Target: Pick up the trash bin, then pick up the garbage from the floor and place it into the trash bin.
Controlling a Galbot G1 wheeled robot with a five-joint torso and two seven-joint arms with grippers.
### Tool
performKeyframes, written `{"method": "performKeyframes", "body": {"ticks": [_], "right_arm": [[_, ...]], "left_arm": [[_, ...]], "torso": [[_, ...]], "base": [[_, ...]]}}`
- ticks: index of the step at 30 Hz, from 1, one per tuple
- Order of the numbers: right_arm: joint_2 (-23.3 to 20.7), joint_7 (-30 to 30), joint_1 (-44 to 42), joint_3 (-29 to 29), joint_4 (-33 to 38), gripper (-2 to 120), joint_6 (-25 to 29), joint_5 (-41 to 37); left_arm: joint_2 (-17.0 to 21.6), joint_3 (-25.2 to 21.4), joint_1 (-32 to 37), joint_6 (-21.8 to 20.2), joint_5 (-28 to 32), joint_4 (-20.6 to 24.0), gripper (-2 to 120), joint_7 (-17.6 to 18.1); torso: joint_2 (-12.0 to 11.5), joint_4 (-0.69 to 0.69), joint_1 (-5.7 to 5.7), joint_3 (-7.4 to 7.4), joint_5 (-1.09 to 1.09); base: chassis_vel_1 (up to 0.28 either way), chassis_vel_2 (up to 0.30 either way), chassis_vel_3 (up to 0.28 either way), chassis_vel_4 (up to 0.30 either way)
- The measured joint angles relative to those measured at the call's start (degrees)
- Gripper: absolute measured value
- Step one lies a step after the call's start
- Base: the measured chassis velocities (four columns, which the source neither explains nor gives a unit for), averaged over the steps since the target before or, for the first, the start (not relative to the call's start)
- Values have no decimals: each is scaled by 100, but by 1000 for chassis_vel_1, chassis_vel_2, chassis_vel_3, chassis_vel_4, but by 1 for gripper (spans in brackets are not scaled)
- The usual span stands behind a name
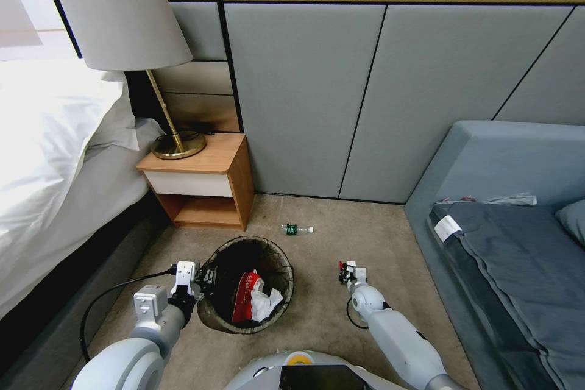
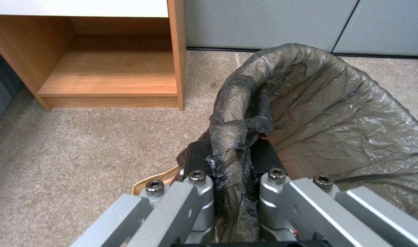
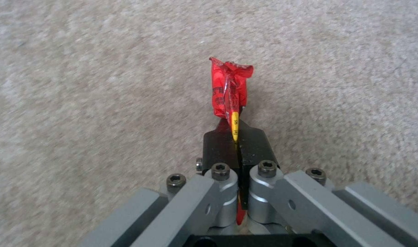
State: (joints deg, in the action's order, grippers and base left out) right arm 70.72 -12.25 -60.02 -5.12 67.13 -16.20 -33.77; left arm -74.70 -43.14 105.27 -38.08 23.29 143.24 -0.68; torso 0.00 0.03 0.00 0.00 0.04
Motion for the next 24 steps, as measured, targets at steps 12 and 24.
{"method": "performKeyframes", "body": {"ticks": [12,24], "right_arm": [[-614,-190,-359,-448,1541,0,-112,82],[-1836,-354,-1007,-1133,4634,0,-531,-644]], "left_arm": [[16,-5,3,0,20,0,6,0],[44,5,39,-1,25,0,6,2]], "torso": [[0,-3,0,1,-2],[0,-2,0,0,-4]], "base": [[0,0,0,0],[0,0,0,0]]}}
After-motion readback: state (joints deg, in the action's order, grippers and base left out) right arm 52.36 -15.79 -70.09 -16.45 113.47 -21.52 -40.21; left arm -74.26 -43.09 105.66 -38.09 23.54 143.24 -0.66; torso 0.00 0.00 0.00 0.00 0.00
